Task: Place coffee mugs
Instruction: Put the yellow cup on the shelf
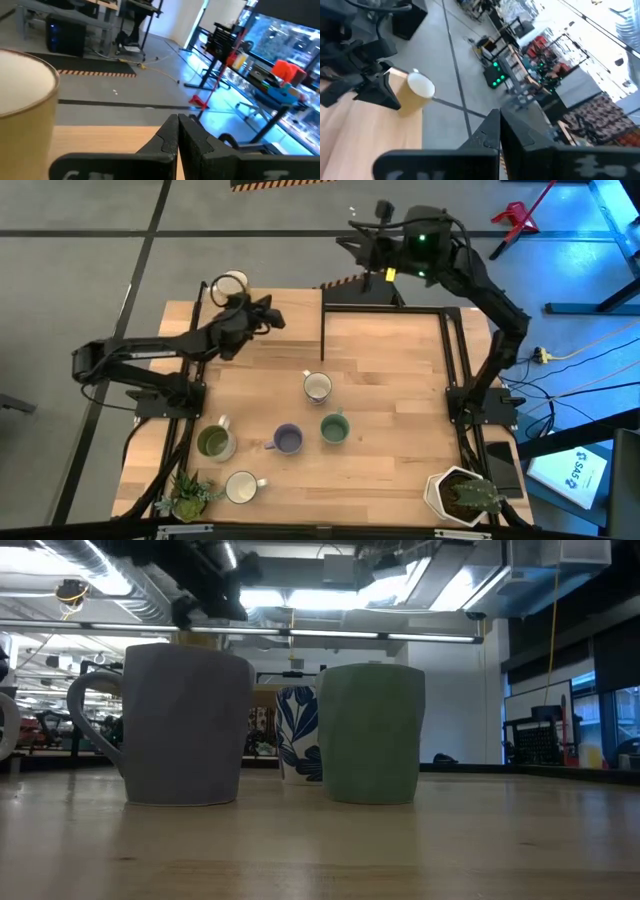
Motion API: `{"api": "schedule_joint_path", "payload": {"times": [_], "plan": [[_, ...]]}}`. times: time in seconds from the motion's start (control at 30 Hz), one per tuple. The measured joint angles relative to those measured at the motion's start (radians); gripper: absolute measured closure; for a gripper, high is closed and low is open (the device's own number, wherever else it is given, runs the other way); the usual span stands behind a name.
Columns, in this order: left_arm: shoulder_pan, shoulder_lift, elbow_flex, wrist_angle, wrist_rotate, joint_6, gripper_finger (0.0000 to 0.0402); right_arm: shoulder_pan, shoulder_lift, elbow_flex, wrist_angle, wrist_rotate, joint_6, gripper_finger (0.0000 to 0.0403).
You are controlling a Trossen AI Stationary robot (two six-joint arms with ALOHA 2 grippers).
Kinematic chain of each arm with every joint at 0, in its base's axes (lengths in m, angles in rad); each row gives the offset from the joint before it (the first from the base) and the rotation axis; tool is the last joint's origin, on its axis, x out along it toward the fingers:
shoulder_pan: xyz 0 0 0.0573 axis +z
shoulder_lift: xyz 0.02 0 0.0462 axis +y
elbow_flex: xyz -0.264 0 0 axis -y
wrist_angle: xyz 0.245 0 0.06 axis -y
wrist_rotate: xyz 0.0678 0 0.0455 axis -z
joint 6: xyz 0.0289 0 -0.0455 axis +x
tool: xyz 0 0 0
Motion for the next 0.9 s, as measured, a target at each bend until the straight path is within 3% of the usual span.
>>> {"api": "schedule_joint_path", "payload": {"times": [0.2, 0.43, 0.9], "plan": [[0.073, 0.130, 0.000, 0.146, 0.003, 0.032, 0.0402, 0.000, -0.014, 0.000, -0.078, 0.012, -0.002, 0.0403], [0.139, 0.239, 0.000, 0.160, 0.044, 0.023, 0.0402, 0.000, -0.005, -0.002, -0.130, 0.012, -0.003, 0.0403], [0.173, 0.262, 0.000, 0.118, -0.051, 0.101, 0.0401, 0.000, -0.006, -0.002, -0.131, 0.012, -0.005, 0.0403]]}}
